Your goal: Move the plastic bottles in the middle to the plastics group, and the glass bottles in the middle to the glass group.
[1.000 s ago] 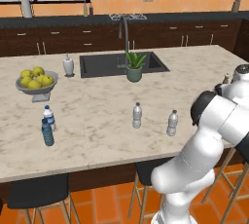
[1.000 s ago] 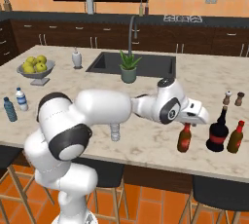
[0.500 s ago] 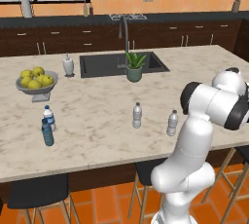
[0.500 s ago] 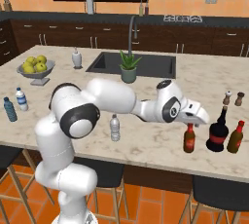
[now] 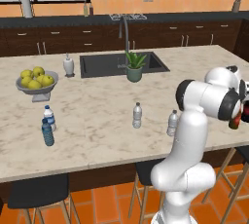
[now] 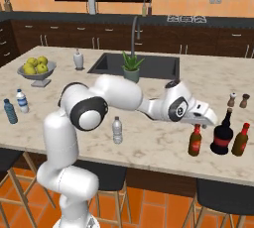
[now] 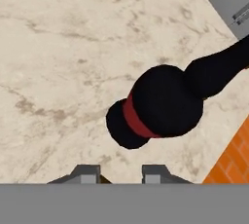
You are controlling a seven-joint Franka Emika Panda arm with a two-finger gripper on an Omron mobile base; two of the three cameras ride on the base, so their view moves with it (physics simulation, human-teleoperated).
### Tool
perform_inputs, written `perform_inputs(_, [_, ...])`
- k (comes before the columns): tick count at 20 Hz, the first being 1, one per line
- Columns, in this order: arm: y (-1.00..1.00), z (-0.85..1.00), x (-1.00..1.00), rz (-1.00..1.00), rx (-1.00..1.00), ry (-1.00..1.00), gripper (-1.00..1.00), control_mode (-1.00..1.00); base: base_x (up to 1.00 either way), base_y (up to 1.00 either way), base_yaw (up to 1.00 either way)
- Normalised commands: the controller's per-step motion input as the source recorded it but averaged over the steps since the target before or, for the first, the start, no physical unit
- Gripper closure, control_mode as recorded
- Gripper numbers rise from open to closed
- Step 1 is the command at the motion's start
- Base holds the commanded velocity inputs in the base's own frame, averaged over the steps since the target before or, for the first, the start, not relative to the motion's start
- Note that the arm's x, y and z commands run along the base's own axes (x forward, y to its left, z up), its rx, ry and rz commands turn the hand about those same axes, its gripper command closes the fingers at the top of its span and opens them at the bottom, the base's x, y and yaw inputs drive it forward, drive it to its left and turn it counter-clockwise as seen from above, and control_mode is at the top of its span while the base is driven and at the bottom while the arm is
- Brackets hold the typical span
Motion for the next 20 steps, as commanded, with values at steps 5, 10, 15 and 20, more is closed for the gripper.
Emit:
perform_inputs(5, [-0.07,-0.23,-0.08,-0.02,0.0,0.04,-1.0,-1.0,0.0,0.0,0.0])
perform_inputs(10, [0.0,0.19,-0.02,0.0,0.0,-0.03,-1.0,-1.0,0.0,0.0,0.0])
perform_inputs(15, [0.23,0.4,-0.08,0.0,0.0,-0.05,-1.0,-1.0,0.0,0.0,0.0])
perform_inputs(20, [0.51,0.47,-0.15,0.06,0.0,-0.08,-1.0,-1.0,0.0,0.0,0.0])
